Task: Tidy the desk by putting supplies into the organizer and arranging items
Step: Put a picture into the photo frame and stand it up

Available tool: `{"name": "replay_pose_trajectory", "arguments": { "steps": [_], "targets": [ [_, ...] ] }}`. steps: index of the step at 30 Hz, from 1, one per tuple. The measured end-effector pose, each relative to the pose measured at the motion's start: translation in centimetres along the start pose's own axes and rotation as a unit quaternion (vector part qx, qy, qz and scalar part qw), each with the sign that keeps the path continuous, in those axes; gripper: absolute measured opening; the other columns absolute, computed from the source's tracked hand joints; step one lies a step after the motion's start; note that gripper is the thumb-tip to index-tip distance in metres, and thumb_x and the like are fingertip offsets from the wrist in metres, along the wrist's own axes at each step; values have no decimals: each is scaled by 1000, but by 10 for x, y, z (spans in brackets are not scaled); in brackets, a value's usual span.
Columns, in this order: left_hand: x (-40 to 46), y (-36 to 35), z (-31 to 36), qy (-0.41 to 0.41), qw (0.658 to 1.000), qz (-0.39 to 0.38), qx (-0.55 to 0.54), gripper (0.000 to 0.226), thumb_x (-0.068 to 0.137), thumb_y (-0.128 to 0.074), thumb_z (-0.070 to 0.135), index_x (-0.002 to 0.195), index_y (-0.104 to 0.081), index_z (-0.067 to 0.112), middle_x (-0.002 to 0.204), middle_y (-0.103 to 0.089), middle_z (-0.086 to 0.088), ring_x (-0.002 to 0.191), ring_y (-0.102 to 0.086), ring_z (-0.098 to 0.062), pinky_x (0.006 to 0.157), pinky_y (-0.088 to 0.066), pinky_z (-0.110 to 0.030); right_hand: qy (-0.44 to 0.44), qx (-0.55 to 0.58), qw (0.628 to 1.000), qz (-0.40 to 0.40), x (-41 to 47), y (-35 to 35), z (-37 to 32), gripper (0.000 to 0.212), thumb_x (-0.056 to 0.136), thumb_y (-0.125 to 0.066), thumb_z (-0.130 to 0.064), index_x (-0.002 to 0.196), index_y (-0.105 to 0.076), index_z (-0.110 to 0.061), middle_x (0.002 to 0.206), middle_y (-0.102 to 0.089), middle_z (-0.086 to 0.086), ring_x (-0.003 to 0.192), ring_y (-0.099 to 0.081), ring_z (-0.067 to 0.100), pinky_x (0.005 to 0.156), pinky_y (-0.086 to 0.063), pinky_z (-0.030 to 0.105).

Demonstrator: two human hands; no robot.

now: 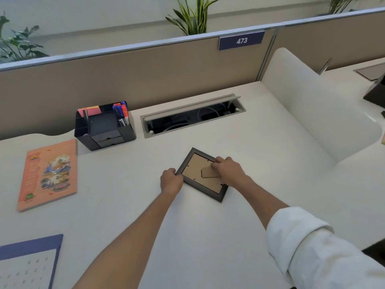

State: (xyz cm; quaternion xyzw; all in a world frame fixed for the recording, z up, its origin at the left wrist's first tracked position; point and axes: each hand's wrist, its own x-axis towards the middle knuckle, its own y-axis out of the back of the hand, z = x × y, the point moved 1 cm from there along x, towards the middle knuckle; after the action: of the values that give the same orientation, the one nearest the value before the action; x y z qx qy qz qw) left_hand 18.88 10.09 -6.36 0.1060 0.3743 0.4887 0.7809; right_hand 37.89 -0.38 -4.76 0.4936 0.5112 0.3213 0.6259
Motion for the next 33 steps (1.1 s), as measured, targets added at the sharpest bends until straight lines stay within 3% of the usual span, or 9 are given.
{"name": "replay_pose_trajectory", "arguments": {
  "steps": [2,3,5,10,17,21,25,28,33],
  "targets": [
    [1,2,0,4,1000,-5,-2,19,81,-55,10,98,-59,17,102,-53,-5,88,-50,-26,77,-40,-26,36,-32,999,-5,2,5,3,42,83,-56,-10,124,-53,-16,125,-48,1,99,-50,29,63,-44,34],
    [1,2,-2,6,1000,-10,6,35,83,-55,12,118,-56,11,113,-55,-6,99,-54,-25,82,-42,-27,53,-48,997,-8,2,8,4,41,81,-59,-14,121,-54,-16,123,-50,0,97,-51,27,62,-42,33],
    [-2,2,-2,4,1000,-20,19,46,84,-55,14,130,-50,9,123,-56,-7,110,-54,-25,88,-44,-29,78,-76,994,-23,1,11,5,43,75,-64,-20,116,-56,-17,118,-52,-1,95,-52,25,59,-37,30],
    [-7,5,-6,-22,998,-45,40,10,73,-51,11,75,-51,21,80,-54,-5,74,-45,-22,68,-36,-28,87,-92,992,-18,-2,12,-1,42,70,-65,-27,109,-59,-15,112,-51,0,91,-52,24,58,-35,29],
    [-13,15,-8,-17,996,-83,-1,12,80,-55,9,85,-66,12,79,-61,0,74,-53,-17,67,-41,-25,61,-118,991,6,-7,16,-15,37,75,-58,-14,112,-53,-11,116,-47,4,87,-54,26,58,-41,31],
    [-13,21,-15,-10,993,-93,-67,15,88,-59,22,94,-69,13,87,-64,4,84,-57,-14,75,-42,-24,55,-128,990,24,-10,18,-16,41,76,-58,-16,117,-52,-12,114,-50,4,90,-55,26,59,-40,32],
    [-15,28,-21,49,968,-104,-221,28,94,-54,34,86,-64,9,79,-57,-3,67,-49,-17,72,-44,-28,51,-85,994,49,-13,21,-9,44,73,-60,-23,116,-53,-15,113,-51,1,89,-56,24,61,-44,30],
    [-17,32,-21,87,941,-98,-311,34,98,-49,33,100,-64,2,88,-61,-11,72,-55,-22,71,-49,-30,53,-4,997,63,-12,25,-7,48,71,-61,-30,117,-55,-19,111,-53,-3,86,-58,20,64,-48,29],
    [-25,33,-13,53,938,-145,-311,36,97,-48,41,115,-61,13,116,-64,-3,101,-62,-21,94,-47,-37,46,257,962,83,-21,42,-28,43,64,-69,-30,106,-64,-23,104,-60,-11,86,-59,15,73,-50,27]
  ]
}}
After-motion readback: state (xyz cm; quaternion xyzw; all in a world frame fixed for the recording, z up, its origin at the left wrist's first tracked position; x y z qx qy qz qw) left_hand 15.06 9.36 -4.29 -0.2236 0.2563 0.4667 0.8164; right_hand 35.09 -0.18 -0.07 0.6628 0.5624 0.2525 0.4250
